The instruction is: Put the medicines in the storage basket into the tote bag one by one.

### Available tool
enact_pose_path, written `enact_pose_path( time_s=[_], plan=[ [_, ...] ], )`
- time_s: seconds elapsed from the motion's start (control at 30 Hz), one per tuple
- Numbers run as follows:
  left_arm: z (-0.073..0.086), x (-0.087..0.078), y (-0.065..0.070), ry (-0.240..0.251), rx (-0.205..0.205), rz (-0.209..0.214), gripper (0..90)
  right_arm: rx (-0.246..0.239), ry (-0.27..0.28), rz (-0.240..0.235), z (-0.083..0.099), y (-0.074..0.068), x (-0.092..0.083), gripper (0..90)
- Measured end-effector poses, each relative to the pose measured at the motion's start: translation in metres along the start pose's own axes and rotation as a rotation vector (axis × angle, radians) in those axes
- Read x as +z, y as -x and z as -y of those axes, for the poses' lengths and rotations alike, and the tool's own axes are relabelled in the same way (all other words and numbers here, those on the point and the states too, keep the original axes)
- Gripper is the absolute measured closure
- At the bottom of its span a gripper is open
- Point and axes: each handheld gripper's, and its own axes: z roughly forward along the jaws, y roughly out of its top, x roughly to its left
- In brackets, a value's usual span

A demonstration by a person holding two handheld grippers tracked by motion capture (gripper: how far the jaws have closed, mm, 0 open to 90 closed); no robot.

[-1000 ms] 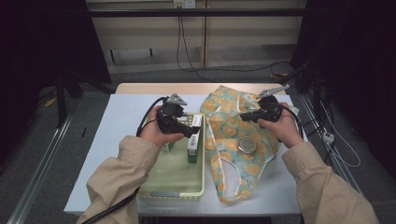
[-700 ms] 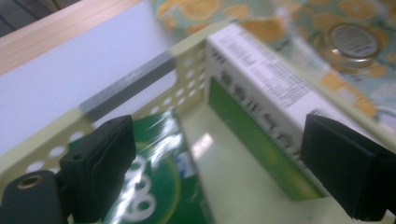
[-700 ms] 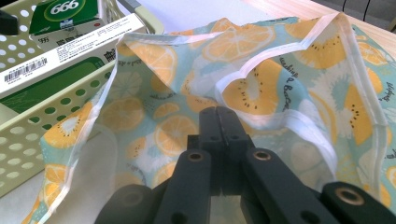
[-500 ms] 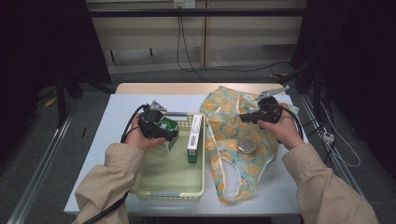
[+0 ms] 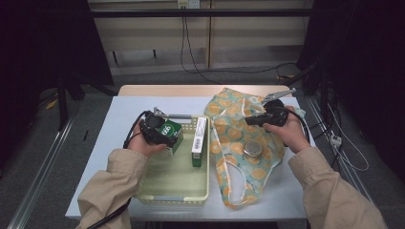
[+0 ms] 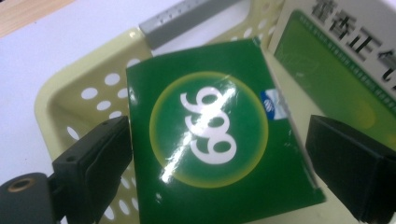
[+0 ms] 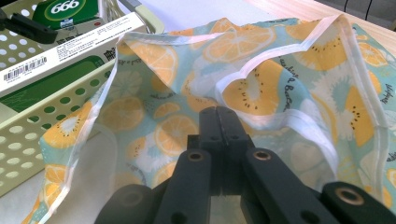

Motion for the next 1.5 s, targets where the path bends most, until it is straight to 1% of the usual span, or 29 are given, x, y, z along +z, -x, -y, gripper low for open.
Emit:
enact_pose_path(
  time_s=[0.07,0.1,0.2,0.23,0.27,0.43,0.47,0.53,0.57,0.6,0.63,0.67,0.7,0.73,0.8,0.9,1.07,1.2,1.27,1.3,1.4,1.5],
  plan=[
    [0.001,0.001,0.000,-0.019,0.003,-0.009,7.2,0.000,0.000,-0.001,0.000,0.000,0.000,90.0],
    [0.002,0.002,-0.001,-0.027,-0.003,-0.002,7.0,-0.001,-0.001,-0.001,0.000,0.000,0.001,90.0],
    [0.002,0.001,0.000,-0.031,-0.014,-0.006,8.3,0.000,-0.003,0.001,0.000,0.000,0.001,90.0],
    [0.002,0.001,0.000,-0.029,-0.030,-0.010,9.1,-0.001,-0.003,0.001,0.000,0.000,0.001,90.0],
    [0.001,0.000,0.000,-0.039,-0.032,-0.008,10.0,0.000,-0.004,0.000,0.000,0.000,0.002,90.0],
    [0.001,-0.002,0.000,-0.040,-0.058,-0.017,13.2,0.000,-0.004,0.000,0.000,0.000,0.002,90.0],
    [0.001,-0.002,0.000,-0.040,-0.065,-0.015,14.0,-0.001,-0.004,0.000,0.000,0.000,0.002,90.0],
    [0.000,-0.004,0.001,-0.039,-0.063,-0.011,15.6,-0.001,-0.004,0.000,0.000,-0.001,0.002,90.0],
    [0.000,-0.004,0.001,-0.032,-0.069,-0.002,15.9,-0.001,-0.004,0.000,0.000,0.000,0.002,90.0],
    [0.000,-0.006,0.001,-0.026,-0.080,0.019,16.2,-0.001,-0.005,0.000,0.000,0.000,0.002,90.0],
    [-0.001,-0.007,0.002,-0.025,-0.087,0.028,16.5,0.000,-0.004,0.000,0.000,0.000,0.002,90.0],
    [-0.002,-0.008,0.002,-0.030,-0.080,0.035,16.6,-0.001,-0.003,-0.001,0.000,0.000,0.002,90.0],
    [-0.003,-0.009,0.003,-0.027,-0.082,0.039,16.7,-0.002,-0.003,0.000,0.001,0.000,0.001,90.0],
    [-0.005,-0.011,0.004,-0.027,-0.077,0.038,16.8,-0.002,-0.003,0.001,0.001,0.000,0.001,90.0],
    [-0.008,-0.016,0.005,-0.011,-0.089,0.054,17.0,-0.002,-0.002,0.001,0.001,0.000,0.001,90.0],
    [-0.013,-0.026,0.005,0.011,-0.096,0.075,17.2,0.000,-0.001,0.001,0.001,0.000,0.000,90.0],
    [-0.022,-0.045,0.007,0.020,-0.078,0.075,17.7,-0.001,0.002,0.000,0.000,-0.001,0.000,90.0],
    [-0.028,-0.065,0.004,0.056,-0.082,0.080,17.8,0.001,0.004,0.001,0.001,-0.001,0.000,90.0],
    [-0.030,-0.071,0.003,0.057,-0.077,0.085,17.9,0.000,0.006,0.000,0.000,-0.001,-0.001,90.0],
    [-0.031,-0.073,0.004,0.061,-0.081,0.089,17.9,-0.001,0.005,0.000,0.000,-0.002,-0.001,90.0],
    [-0.036,-0.078,0.006,0.072,-0.073,0.098,18.1,-0.003,0.004,-0.001,0.000,-0.002,-0.001,90.0],
    [-0.042,-0.080,0.012,0.104,-0.081,0.136,18.1,-0.001,0.005,0.001,0.000,-0.001,-0.002,90.0]
  ],
)
